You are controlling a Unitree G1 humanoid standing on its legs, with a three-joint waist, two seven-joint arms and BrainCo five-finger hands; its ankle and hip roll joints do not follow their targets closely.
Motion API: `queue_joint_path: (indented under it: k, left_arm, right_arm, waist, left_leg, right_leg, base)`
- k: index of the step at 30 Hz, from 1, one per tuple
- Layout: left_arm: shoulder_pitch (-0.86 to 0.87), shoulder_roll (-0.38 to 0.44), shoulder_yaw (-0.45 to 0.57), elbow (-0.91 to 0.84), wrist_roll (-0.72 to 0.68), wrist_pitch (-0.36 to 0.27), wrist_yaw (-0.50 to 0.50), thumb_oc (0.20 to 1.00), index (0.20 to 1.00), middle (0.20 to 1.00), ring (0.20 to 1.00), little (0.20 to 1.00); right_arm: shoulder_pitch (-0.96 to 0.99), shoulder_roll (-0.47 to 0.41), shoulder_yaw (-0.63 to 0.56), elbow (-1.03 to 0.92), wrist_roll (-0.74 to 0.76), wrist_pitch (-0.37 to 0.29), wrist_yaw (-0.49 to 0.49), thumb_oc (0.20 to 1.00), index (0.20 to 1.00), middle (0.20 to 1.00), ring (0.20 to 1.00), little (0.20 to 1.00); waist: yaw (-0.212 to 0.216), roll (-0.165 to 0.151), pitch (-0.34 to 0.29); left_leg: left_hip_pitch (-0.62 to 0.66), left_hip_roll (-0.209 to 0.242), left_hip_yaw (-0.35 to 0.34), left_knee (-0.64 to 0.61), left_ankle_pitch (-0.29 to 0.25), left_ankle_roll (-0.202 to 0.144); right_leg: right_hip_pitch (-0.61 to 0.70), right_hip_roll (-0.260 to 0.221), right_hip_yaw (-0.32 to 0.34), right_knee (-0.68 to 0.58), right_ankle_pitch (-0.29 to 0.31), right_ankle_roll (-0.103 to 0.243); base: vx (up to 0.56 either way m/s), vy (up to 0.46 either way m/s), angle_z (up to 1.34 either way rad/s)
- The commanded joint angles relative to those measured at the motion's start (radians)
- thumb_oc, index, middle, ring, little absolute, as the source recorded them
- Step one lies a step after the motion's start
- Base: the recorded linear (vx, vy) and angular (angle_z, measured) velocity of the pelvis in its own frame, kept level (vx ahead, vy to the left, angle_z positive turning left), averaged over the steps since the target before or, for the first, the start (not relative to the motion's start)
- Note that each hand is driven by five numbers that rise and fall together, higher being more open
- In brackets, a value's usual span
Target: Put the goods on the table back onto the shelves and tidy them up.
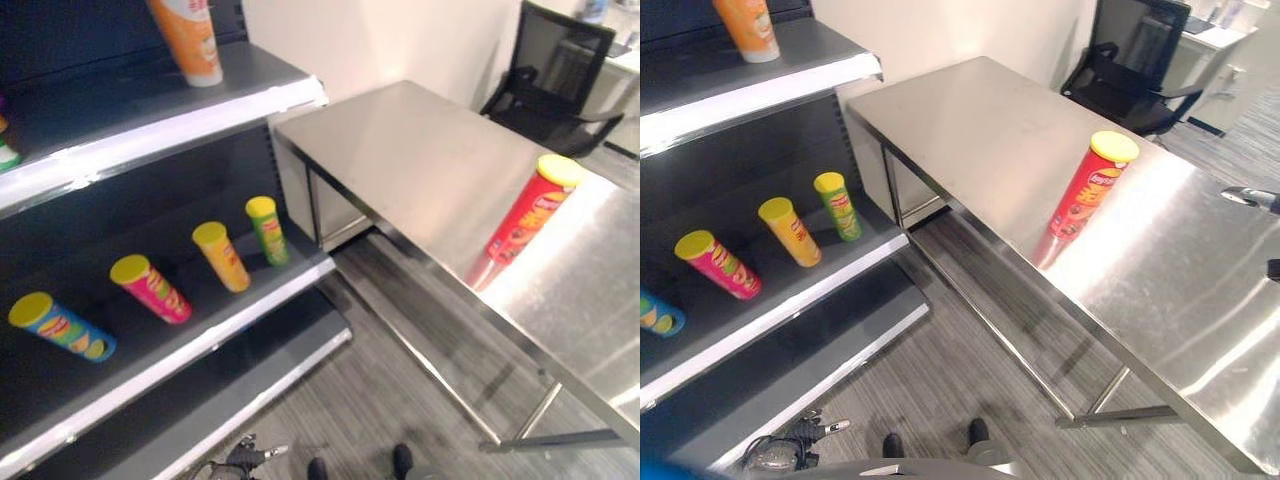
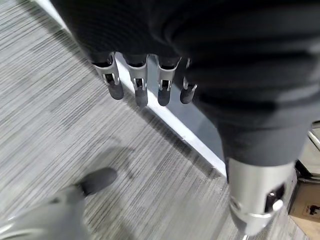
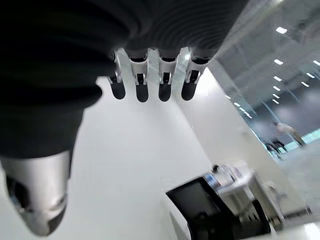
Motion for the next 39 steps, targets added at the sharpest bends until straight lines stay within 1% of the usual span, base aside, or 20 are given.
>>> queue_joint_path:
  k: [1,2,7,10,21,25,27,36,39]
  left_arm:
    - [-0.060,0.042,-0.027,0.041,0.029,-0.013,0.014,1.000,1.000,1.000,1.000,1.000]
    - [-0.067,0.032,-0.039,0.040,0.022,-0.009,0.018,1.000,1.000,1.000,1.000,1.000]
    - [-0.053,0.016,-0.048,0.051,0.016,-0.006,0.014,1.000,1.000,1.000,1.000,1.000]
    - [-0.033,0.013,-0.046,0.058,0.004,-0.004,0.007,1.000,1.000,1.000,1.000,1.000]
    - [-0.008,0.020,-0.038,0.055,-0.014,0.000,-0.001,1.000,1.000,1.000,1.000,1.000]
    - [-0.005,0.024,-0.047,0.050,-0.025,0.001,-0.003,1.000,1.000,1.000,1.000,1.000]
    - [0.000,0.027,-0.052,0.049,-0.034,-0.001,0.001,1.000,1.000,1.000,1.000,1.000]
    - [0.003,0.033,-0.062,0.047,-0.053,-0.004,0.001,1.000,1.000,1.000,1.000,1.000]
    - [0.004,0.032,-0.064,0.046,-0.054,-0.004,0.000,1.000,1.000,1.000,1.000,1.000]
  right_arm:
    - [-0.083,-0.031,-0.023,0.026,0.088,-0.003,-0.007,1.000,1.000,1.000,1.000,1.000]
    - [-0.115,-0.031,0.017,0.073,0.115,-0.006,0.000,1.000,1.000,1.000,1.000,1.000]
    - [-0.139,-0.022,0.059,0.085,0.163,-0.011,0.025,1.000,1.000,1.000,1.000,1.000]
    - [-0.176,-0.020,0.101,0.116,0.194,-0.016,0.040,1.000,1.000,1.000,1.000,1.000]
    - [-0.230,-0.022,0.201,0.133,0.200,-0.010,0.080,1.000,1.000,1.000,1.000,1.000]
    - [-0.296,-0.036,0.290,0.197,0.180,0.008,0.091,1.000,1.000,1.000,1.000,1.000]
    - [-0.353,-0.034,0.342,0.265,0.193,0.010,0.088,1.000,1.000,1.000,1.000,1.000]
    - [-0.453,-0.032,0.440,0.344,0.214,0.015,0.101,1.000,1.000,1.000,1.000,1.000]
    - [-0.466,-0.030,0.451,0.349,0.216,0.013,0.102,1.000,1.000,1.000,1.000,1.000]
  waist:
    - [0.046,-0.011,-0.011]
    - [0.050,-0.012,-0.013]
    - [0.057,-0.014,-0.017]
    - [0.072,-0.017,-0.019]
    - [0.095,-0.023,-0.013]
    - [0.109,-0.027,-0.010]
    - [0.117,-0.029,-0.008]
    - [0.135,-0.033,-0.008]
    - [0.136,-0.034,-0.007]
  left_leg:
    - [0.012,0.035,0.022,0.014,-0.098,-0.016]
    - [0.018,0.033,0.023,0.014,-0.104,-0.013]
    - [0.027,0.031,0.022,0.014,-0.108,-0.011]
    - [0.034,0.032,0.016,0.014,-0.108,-0.015]
    - [0.033,0.041,-0.008,0.014,-0.099,-0.025]
    - [0.031,0.045,-0.020,0.014,-0.093,-0.033]
    - [0.028,0.048,-0.032,0.014,-0.088,-0.036]
    - [0.027,0.050,-0.046,0.014,-0.085,-0.040]
    - [0.029,0.050,-0.048,0.014,-0.085,-0.040]
  right_leg:
    - [0.059,0.063,-0.074,0.017,-0.143,-0.020]
    - [0.064,0.060,-0.079,0.017,-0.144,-0.018]
    - [0.071,0.057,-0.087,0.017,-0.147,-0.017]
    - [0.079,0.056,-0.103,0.017,-0.153,-0.019]
    - [0.089,0.064,-0.133,0.017,-0.168,-0.029]
    - [0.095,0.070,-0.148,0.017,-0.175,-0.035]
    - [0.098,0.073,-0.160,0.017,-0.178,-0.039]
    - [0.100,0.077,-0.170,0.017,-0.184,-0.042]
    - [0.102,0.079,-0.171,0.017,-0.185,-0.044]
  base:
    - [0.07,0.072,0.02]
    - [0.07,0.061,0.06]
    - [0.04,0.015,0.04]
    - [0.05,-0.035,0.01]
    - [0.01,-0.051,0.15]
    - [0.00,-0.068,0.08]
    - [0.00,-0.084,0.14]
    - [0.01,-0.021,0.08]
    - [0.00,0.000,0.00]
